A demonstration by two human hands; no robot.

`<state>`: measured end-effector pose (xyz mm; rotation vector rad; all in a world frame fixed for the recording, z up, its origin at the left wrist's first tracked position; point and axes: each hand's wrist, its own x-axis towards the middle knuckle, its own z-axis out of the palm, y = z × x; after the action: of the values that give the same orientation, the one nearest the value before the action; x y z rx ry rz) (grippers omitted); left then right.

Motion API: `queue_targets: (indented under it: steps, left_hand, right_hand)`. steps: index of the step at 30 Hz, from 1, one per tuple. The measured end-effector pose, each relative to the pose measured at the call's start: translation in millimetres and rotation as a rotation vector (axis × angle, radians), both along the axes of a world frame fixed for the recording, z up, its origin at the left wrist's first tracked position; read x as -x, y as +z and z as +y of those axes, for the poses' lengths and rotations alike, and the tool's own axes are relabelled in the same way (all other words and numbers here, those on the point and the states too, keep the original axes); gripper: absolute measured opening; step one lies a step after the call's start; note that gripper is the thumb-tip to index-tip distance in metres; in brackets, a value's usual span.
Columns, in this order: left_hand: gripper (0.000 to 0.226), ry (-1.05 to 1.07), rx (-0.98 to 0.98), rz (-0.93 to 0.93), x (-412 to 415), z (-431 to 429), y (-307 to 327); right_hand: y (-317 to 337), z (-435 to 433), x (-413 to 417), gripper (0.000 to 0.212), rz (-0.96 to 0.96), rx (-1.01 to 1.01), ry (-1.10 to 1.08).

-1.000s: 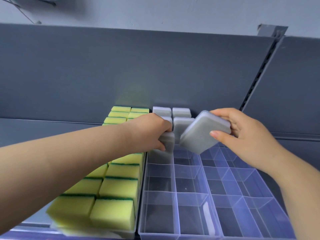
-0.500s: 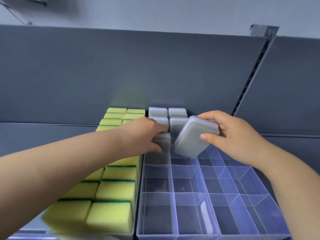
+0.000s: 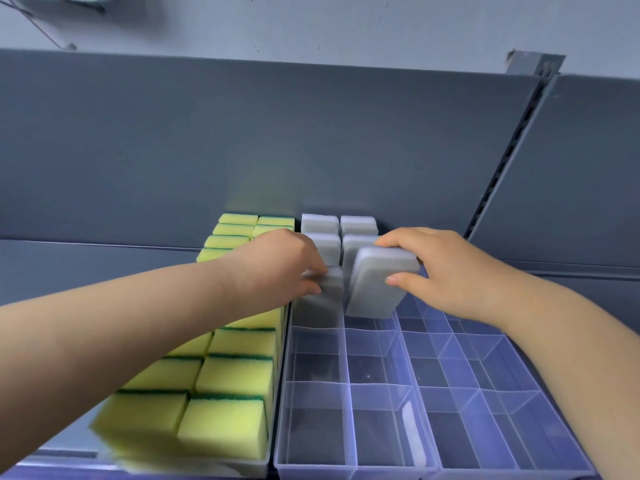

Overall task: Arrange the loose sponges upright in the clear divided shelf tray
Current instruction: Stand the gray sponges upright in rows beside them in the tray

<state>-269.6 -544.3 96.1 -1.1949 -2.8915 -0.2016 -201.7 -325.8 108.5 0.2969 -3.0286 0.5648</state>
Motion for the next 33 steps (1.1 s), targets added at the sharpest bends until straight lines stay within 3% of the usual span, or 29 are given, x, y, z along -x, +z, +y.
queue_targets:
  steps: [7, 20, 33]
  left_hand:
    - [0.032, 0.010, 0.010, 0.013, 1, 1, 0]
    - [0.031, -0.002, -0.043, 0.028, -3, -3, -5]
    - [0.033, -0.066, -0.008, 0.057, -5, 2, 7]
  right_hand:
    - [-16, -8, 6, 0.039, -0.087, -0.053, 0.018]
    - [-29, -12, 15, 0.043, -0.047, -0.080, 0.001]
    - [-17, -16, 2, 0.062, -0.044, -0.089, -0.060]
